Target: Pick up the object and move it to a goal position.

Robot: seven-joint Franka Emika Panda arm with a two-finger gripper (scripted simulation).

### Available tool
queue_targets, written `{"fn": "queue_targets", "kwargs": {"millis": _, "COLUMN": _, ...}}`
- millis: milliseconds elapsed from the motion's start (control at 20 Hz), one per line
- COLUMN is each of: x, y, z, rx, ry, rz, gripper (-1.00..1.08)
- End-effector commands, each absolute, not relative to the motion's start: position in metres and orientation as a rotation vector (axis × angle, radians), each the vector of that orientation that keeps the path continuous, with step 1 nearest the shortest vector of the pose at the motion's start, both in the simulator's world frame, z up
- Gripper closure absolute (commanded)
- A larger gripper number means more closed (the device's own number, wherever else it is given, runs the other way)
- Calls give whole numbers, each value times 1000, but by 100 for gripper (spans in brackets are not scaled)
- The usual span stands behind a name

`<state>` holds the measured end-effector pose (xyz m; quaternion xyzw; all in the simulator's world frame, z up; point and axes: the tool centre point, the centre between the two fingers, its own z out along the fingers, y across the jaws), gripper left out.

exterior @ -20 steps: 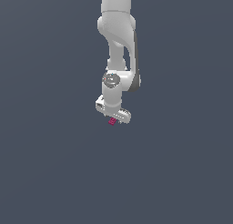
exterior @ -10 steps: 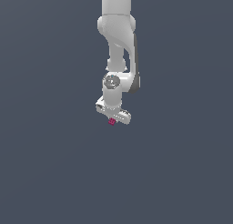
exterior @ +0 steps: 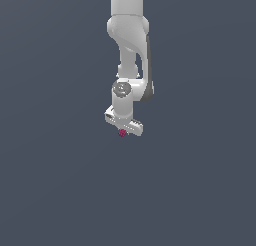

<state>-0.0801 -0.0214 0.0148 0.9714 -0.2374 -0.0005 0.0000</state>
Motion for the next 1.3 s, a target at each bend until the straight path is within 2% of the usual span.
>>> {"fn": "queue_targets", "kwargs": {"millis": 0, "x": -82, "y": -26, "z": 19, "rx": 3052, "ry": -747, "rz": 0, "gripper": 108}}
{"fn": "queue_targets", "kwargs": {"millis": 850, "x": -124, "y": -102, "z": 100, "rx": 3053, "ry": -748, "rz": 0, "gripper": 108}}
{"fn": "queue_targets", "kwargs": {"millis": 1250, "x": -132, "y": -119, "z": 118, "rx": 3053, "ry": -748, "rz": 0, "gripper": 108}}
